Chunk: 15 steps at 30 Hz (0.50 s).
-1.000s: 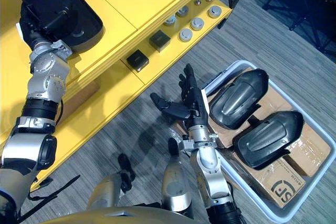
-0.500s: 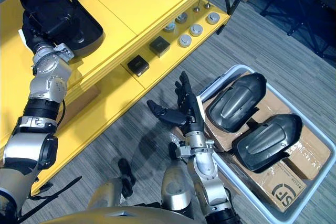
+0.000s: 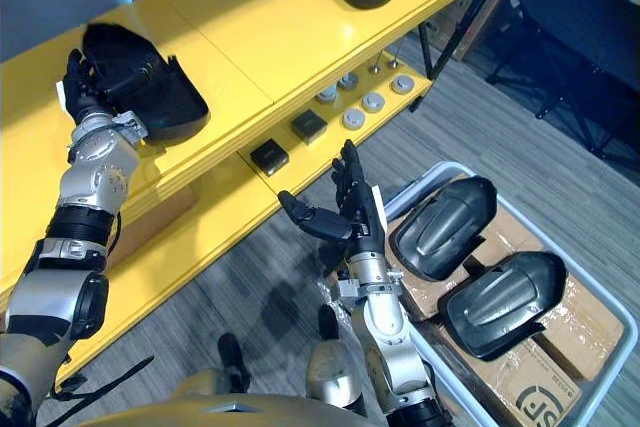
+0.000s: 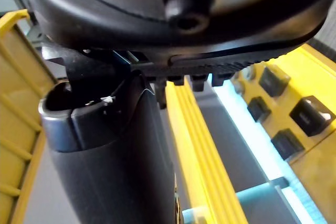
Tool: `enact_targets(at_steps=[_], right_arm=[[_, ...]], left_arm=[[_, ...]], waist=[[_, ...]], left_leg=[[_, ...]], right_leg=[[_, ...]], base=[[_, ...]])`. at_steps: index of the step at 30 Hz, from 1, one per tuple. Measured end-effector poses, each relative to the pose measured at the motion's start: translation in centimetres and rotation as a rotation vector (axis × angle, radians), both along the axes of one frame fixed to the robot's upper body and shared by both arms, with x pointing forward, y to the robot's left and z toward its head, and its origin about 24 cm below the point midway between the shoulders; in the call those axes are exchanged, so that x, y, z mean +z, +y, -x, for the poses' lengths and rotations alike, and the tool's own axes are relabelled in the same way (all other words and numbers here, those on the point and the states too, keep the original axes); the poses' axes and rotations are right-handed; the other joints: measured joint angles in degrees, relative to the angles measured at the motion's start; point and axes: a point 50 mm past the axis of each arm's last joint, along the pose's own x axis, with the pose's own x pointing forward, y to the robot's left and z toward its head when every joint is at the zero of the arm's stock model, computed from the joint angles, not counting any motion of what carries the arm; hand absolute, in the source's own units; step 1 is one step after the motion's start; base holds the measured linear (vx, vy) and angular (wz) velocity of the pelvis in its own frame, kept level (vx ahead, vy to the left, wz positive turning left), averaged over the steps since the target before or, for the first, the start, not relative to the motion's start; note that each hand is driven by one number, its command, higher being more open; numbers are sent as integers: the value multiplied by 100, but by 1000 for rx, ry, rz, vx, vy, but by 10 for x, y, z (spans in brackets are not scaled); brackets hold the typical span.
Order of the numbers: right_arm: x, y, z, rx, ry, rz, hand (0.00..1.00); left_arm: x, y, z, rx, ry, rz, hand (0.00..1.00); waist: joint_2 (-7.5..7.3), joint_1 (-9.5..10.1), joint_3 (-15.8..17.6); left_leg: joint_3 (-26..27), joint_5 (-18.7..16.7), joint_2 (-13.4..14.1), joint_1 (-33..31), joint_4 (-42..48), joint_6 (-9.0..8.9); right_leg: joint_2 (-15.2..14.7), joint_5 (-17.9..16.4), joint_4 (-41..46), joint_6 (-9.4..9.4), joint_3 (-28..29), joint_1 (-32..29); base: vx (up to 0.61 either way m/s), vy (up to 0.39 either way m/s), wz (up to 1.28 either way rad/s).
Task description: Walk over and take three plastic housings, then place them on the shelf
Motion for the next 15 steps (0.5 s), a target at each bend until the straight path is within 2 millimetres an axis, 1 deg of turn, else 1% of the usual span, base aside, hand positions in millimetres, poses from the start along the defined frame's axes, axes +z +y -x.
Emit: enact_targets(at_steps=[2,4,6,9,12,15], right_arm=[[-6,-2,3,-22,29,-9,100],[-7,-2,3,-23,31,-9,100],[-7,-1,3,-19,30,-10,100],[-7,-1,3,-17,31,-10,100],[-7,-1,4,-14,31,-10,100],[-7,0,4,19,25,-7,100]], left_arm=[[-2,0,1,-8,-3,4,100],[2,0,1,-9,-32,5,100],[16,-4,3,-14,-98,0,100],[28,-6,6,13,-168,-1,100],[30,-5,8,44,-175,4,100],[33,-4,9,55,-213,8,100]], waist=[[5,28,-94],[7,50,-119],[2,56,-155],[10,51,-235],[34,47,-439],[33,50,-469]], left_leg=[[-17,77,0,70,-121,-4],[-16,126,-7,150,-241,-6],[-31,196,-15,177,-340,-8],[-35,226,-20,189,-377,-4],[-33,238,-20,186,-377,-5],[-35,239,-21,184,-377,-5]], right_leg=[[0,-4,0,-5,-24,26],[-1,-4,0,-6,-29,48],[-1,-3,-1,-7,-55,46],[1,-3,-4,-7,-65,43],[3,-3,-19,-6,-65,43],[2,-2,-22,-6,-65,44]], base=[[-44,-12,4],[-52,-6,2],[-54,-6,4],[-24,-5,1],[0,0,0],[-14,-3,1]])
